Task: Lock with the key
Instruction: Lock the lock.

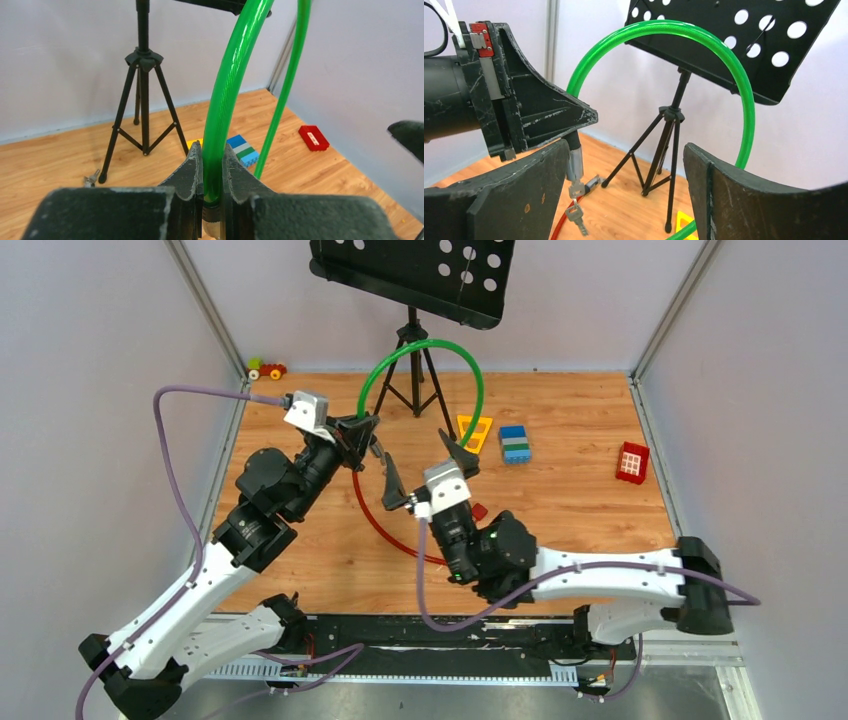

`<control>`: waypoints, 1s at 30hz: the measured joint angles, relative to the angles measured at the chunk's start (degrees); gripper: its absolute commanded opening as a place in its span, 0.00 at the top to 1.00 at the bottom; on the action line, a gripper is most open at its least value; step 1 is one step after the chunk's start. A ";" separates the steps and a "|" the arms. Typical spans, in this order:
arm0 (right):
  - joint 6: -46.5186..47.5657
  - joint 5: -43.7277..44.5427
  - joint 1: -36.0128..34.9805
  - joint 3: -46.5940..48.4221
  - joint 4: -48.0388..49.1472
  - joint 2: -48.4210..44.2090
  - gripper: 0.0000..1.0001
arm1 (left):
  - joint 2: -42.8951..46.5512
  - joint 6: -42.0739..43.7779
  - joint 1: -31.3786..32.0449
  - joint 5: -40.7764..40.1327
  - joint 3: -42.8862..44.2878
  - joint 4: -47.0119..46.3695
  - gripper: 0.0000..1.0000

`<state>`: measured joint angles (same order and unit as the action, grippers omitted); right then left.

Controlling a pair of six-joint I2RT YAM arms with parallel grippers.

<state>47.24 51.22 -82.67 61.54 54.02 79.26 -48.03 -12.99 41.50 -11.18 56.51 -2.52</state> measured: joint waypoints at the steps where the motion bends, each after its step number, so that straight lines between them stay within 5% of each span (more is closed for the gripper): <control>1: -3.19 -0.76 0.09 -1.16 -3.74 -2.64 0.16 | 0.07 0.35 0.00 0.35 -0.17 0.20 1.00; 11: -25.24 -22.21 2.64 -7.50 -36.13 -20.90 0.18 | 5.73 10.16 0.00 13.55 -0.76 4.02 1.00; 19: -28.59 -39.04 6.16 -8.26 -54.34 -36.22 0.19 | 9.07 15.78 0.00 38.82 -0.42 4.72 1.00; 30: -29.44 -51.74 6.36 -3.39 -67.49 -42.60 0.24 | 2.86 18.18 -0.33 62.01 2.69 4.87 1.00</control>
<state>17.80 -0.51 -76.31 58.15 -13.47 36.67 -45.17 5.19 41.17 50.83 59.20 2.35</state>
